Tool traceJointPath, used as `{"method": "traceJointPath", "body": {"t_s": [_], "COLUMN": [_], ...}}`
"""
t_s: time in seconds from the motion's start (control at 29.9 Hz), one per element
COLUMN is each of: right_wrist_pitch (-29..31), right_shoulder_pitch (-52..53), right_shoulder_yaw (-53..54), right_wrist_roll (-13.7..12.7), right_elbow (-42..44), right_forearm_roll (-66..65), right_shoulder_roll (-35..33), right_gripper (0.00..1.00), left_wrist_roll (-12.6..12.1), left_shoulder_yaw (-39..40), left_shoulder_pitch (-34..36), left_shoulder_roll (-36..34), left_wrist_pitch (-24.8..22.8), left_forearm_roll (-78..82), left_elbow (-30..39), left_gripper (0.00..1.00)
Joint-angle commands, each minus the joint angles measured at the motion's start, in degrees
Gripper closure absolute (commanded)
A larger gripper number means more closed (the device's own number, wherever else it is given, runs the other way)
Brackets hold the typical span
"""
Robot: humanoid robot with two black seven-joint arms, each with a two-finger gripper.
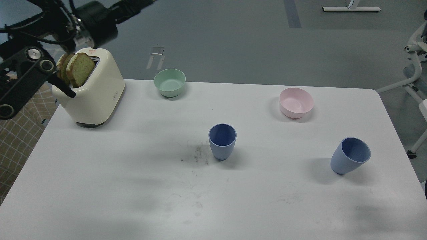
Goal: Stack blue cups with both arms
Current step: 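Release the cup and withdraw the left hand toward the toaster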
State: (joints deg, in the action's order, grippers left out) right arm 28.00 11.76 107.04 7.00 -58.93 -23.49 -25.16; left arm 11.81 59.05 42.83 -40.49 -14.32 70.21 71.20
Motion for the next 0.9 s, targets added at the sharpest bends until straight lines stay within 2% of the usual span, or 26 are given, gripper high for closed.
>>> {"method": "traceJointPath", "body": {"t_s": [0.0, 0.17, 0.27, 0.33, 0.54, 0.67, 0.74, 0.87], "right_wrist_pitch": [0.0, 0.0, 0.0, 0.0, 0.0, 0.0, 0.0, 0.0], "right_shoulder_pitch": [0.3, 0.7, 3.8, 5.2, 6.0, 6.0, 5.9, 5.7], "right_shoulder_yaw": [-0.3, -0.3, -1.0, -1.3, -2.7, -5.2, -6.3, -11.8], "right_wrist_roll": [-0.1, -0.1, -0.1, -0.1, -0.1, 0.1, 0.2, 0.6], "right_elbow": [-0.8, -2.0, -1.6, -1.6, -1.8, -2.0, -2.2, -5.7], "right_forearm_roll": [-0.2, -1.0, -4.6, -8.8, -17.0, -22.2, -23.5, -30.0], "right_shoulder_roll": [-0.6, -0.8, -1.1, -2.3, -4.1, -10.2, -12.5, -22.1], "right_gripper": [0.0, 0.0, 0.0, 0.0, 0.0, 0.0, 0.0, 0.0], "left_wrist_roll": [-0.3, 0.1, 0.2, -0.1, -0.3, -0.3, -0.3, -0.3], "left_shoulder_yaw": [8.4, 12.9, 17.5, 20.7, 21.6, 22.2, 22.9, 24.1], "left_shoulder_pitch": [-6.2, -13.4, -18.2, -19.3, -18.8, -18.8, -19.2, -19.8], "left_shoulder_roll": [0.2, 0.6, 3.1, 5.1, 5.2, 4.4, 4.5, 4.7], "left_wrist_pitch": [3.0, 3.1, 2.7, 2.5, 1.4, -2.5, -2.8, -2.9], "left_forearm_roll": [-15.2, -29.5, -36.4, -37.9, -38.0, -38.4, -38.4, -40.3], "left_elbow": [-1.5, -2.1, -3.3, -4.5, -6.6, -7.0, -7.0, -6.9], "left_gripper": [0.02, 0.02, 0.02, 0.02, 0.02, 0.02, 0.02, 0.02]}}
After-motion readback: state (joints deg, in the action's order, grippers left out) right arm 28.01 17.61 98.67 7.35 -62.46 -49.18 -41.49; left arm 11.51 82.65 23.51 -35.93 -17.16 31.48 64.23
